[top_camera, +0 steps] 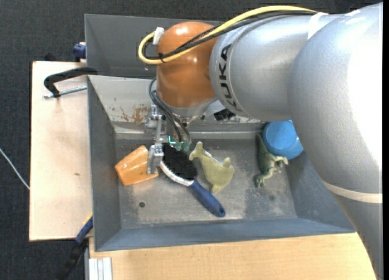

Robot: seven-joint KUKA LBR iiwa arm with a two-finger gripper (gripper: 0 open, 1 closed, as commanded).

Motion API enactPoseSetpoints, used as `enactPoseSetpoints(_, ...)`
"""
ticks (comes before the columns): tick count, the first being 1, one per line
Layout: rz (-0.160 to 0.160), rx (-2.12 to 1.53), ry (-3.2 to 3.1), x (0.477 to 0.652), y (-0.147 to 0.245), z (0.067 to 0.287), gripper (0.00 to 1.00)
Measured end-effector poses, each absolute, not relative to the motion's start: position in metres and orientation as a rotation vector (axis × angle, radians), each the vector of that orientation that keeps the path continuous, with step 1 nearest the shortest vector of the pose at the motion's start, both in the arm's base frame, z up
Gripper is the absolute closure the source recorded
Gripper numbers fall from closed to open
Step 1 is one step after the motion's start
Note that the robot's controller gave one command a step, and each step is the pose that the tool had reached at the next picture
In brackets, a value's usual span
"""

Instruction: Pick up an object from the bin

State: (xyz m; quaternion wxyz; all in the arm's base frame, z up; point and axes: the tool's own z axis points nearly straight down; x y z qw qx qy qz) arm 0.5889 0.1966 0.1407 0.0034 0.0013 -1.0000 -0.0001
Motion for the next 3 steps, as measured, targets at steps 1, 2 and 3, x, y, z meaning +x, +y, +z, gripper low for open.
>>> enactPoseSetpoints(1, -0.005, 0.263, -3.141, 0.582, 0.208, 0.088, 0.0)
enactPoseSetpoints(2, -0.005, 0.262, -3.136, 0.581, 0.207, 0.086, 1.0)
enactPoseSetpoints(3, -0.003, 0.588, -3.1, 0.56, 0.177, 0.231, 1.0)
